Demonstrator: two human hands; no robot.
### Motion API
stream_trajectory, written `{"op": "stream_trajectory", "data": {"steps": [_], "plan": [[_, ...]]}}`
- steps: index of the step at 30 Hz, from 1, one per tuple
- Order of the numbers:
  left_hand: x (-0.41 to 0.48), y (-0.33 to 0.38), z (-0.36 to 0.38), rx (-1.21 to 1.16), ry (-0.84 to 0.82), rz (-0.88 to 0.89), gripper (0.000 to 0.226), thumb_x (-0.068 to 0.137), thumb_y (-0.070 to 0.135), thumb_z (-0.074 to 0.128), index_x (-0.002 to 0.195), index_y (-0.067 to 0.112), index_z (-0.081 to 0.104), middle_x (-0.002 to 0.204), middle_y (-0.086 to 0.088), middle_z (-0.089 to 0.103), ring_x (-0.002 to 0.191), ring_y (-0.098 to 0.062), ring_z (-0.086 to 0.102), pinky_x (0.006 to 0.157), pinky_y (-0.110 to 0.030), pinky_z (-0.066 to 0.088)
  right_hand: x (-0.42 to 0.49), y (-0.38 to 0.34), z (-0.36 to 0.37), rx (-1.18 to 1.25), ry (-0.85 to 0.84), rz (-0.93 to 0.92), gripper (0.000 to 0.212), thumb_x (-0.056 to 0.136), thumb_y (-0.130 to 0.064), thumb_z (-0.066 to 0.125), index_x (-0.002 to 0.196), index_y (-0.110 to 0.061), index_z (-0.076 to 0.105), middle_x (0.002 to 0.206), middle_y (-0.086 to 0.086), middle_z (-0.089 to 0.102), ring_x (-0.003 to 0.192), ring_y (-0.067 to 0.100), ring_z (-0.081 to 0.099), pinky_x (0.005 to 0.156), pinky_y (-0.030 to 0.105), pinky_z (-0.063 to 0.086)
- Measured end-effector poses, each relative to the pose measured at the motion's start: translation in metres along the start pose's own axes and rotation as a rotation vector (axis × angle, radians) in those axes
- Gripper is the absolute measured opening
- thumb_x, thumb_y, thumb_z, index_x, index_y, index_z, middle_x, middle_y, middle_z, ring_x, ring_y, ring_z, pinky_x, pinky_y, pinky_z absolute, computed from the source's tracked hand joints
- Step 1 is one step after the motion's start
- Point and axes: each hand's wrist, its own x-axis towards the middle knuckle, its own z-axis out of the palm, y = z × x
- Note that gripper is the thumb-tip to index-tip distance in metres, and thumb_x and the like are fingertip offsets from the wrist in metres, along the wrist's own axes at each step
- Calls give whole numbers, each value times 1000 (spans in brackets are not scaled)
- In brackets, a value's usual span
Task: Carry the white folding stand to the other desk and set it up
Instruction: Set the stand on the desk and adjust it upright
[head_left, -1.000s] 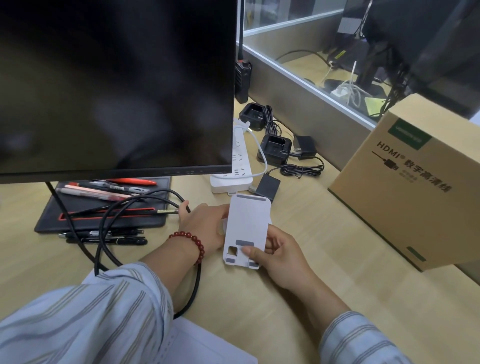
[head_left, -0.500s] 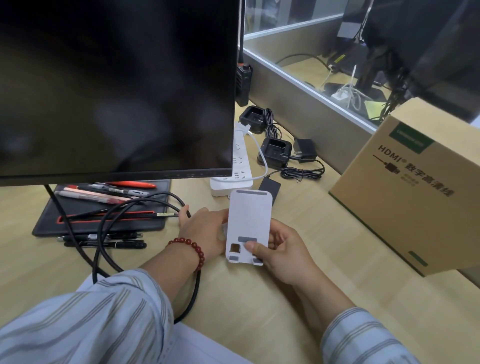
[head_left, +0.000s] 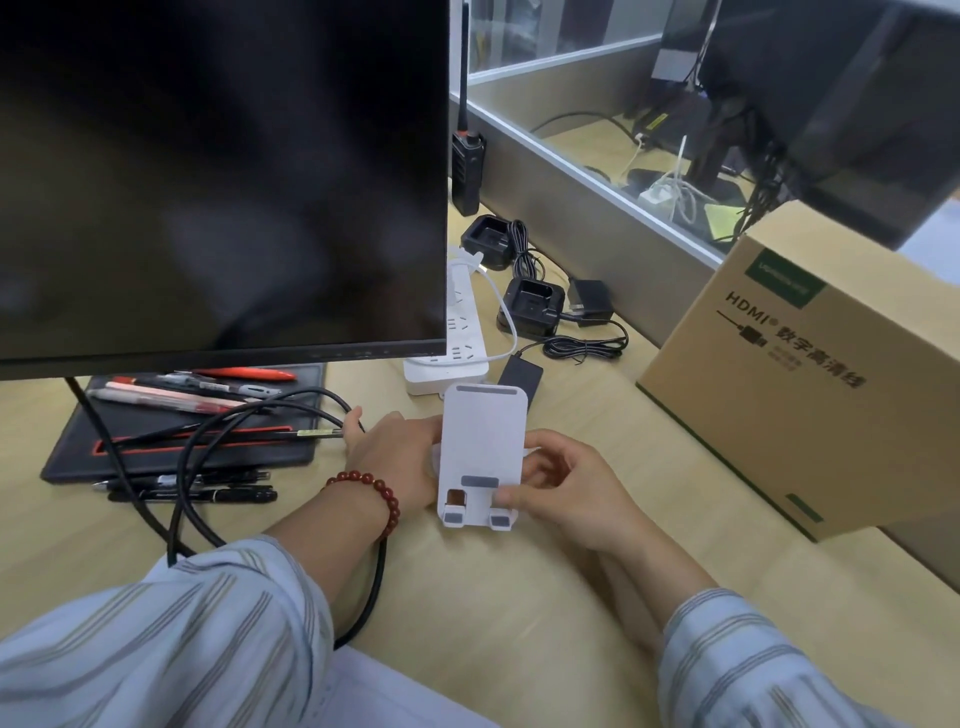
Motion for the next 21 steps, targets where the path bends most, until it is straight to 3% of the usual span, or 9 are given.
{"op": "stream_trajectory", "data": {"steps": [4, 7, 9, 16, 19, 21], "plan": [[-3, 0, 2, -56, 33, -7, 16, 81, 29, 43, 88, 42, 37, 86, 12, 59, 115, -14, 46, 113, -50, 7, 6, 5, -25, -133, 179, -42, 21, 78, -20, 71, 96, -29, 65, 89, -7, 65, 81, 11, 58, 77, 20, 47], [-6, -2, 5, -152, 77, 18, 26, 77, 29, 50, 100, 41, 44, 88, 18, 55, 121, -7, 39, 111, -47, 6, 10, 8, -27, -479, 113, -73, 43, 71, -16, 69, 108, -34, 57, 111, -17, 57, 107, 6, 49, 92, 6, 34], [-6, -1, 4, -208, 89, 30, 27, 75, 28, 52, 96, 42, 43, 86, 22, 48, 127, -5, 33, 110, -46, 4, 13, 7, -23, -634, 55, -115, 62, 69, -22, 74, 126, -29, 52, 118, -22, 48, 115, 3, 37, 94, 6, 27], [-1, -4, 12, -186, 32, 21, 46, 76, 33, 50, 120, 43, 39, 103, 24, 47, 136, -5, 25, 110, -47, 4, 14, 8, -15, -611, 96, -147, 69, 64, -34, 80, 126, -34, 51, 119, -25, 48, 112, 5, 32, 92, 6, 27], [-1, -6, 20, -220, 61, 7, 47, 73, 31, 49, 117, 44, 39, 104, 24, 49, 134, -4, 27, 109, -47, 4, 14, 10, -16, -597, 98, -140, 70, 62, -32, 81, 127, -35, 52, 116, -26, 51, 112, 5, 34, 87, -4, 24], [-2, -6, 22, -246, 84, -11, 50, 71, 31, 51, 117, 43, 38, 106, 20, 53, 133, -3, 28, 109, -46, 5, 15, 14, -17, -573, 107, -107, 72, 62, -32, 82, 128, -37, 53, 116, -18, 57, 112, 2, 38, 86, -3, 26]]}}
